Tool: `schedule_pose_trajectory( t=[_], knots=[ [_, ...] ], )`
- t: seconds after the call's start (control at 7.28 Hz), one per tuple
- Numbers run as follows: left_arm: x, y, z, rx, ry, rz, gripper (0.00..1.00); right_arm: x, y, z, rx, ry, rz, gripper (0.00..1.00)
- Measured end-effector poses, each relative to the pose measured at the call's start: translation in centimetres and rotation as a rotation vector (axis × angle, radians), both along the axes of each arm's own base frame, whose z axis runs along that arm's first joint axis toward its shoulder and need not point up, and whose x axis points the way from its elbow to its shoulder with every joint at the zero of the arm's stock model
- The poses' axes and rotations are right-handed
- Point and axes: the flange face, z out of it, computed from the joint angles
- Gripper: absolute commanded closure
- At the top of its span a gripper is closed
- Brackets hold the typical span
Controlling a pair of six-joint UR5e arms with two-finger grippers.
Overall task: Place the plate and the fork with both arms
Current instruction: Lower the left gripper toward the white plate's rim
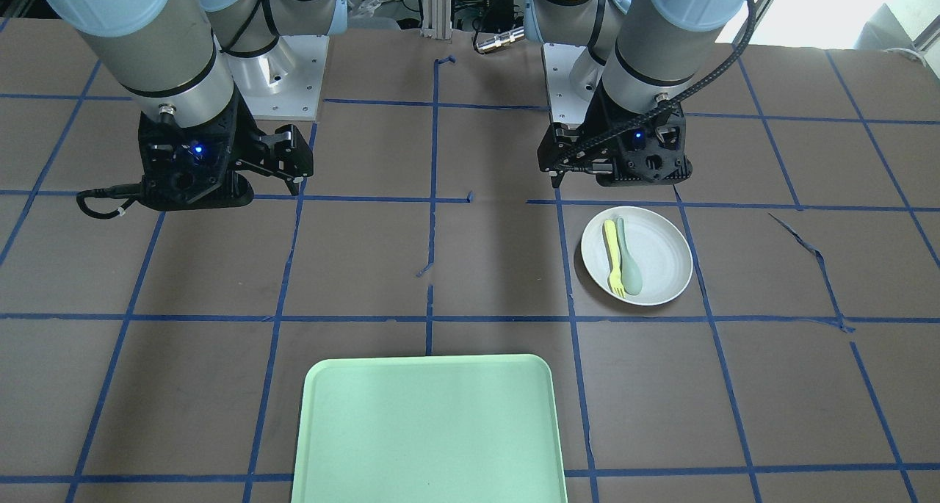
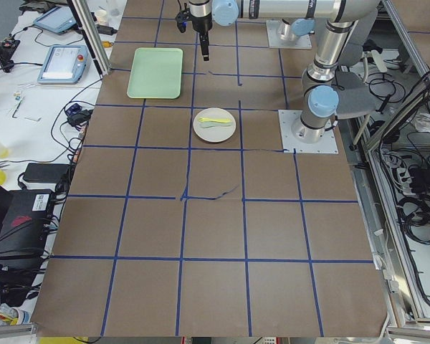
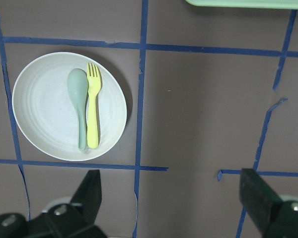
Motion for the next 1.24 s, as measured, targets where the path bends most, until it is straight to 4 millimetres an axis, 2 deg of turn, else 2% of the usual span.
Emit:
schedule_pose_trajectory(
  t=[0.55,1.24],
  knots=[
    [-0.4,0.4,0.9,-0.018,-0.001,0.003,0.00,-0.5,-0.3,0.7,-0.019,-0.002,-0.002,0.00],
    [-0.7,-0.3,-0.4,-0.013,-0.002,0.001,0.00,-0.5,-0.6,0.2,-0.013,-0.002,-0.005,0.00]
  ],
)
